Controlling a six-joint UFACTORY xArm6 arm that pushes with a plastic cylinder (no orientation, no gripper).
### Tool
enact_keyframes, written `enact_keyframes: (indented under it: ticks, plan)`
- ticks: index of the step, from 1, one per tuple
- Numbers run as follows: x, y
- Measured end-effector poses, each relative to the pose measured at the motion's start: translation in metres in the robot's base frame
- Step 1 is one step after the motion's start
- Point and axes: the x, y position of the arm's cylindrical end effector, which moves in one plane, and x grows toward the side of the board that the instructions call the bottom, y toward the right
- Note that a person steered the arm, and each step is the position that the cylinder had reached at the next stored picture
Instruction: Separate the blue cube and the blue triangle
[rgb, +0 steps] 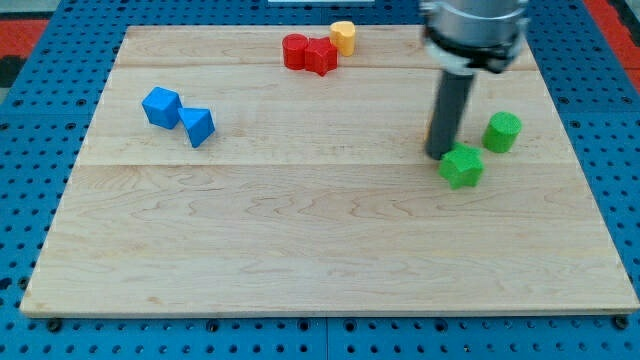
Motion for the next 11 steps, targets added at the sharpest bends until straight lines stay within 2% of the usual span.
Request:
enact_keyframes:
  ticks: [1,3,4,5,8,9,11]
  plan:
    - [-0.027,0.0]
    - [-0.103,-0.157]
    - [-0.078,-0.168]
    - [-0.078,-0.186]
    - [-0.079,-0.186]
    - [-0.079,-0.217]
    - [-0.099,-0.349]
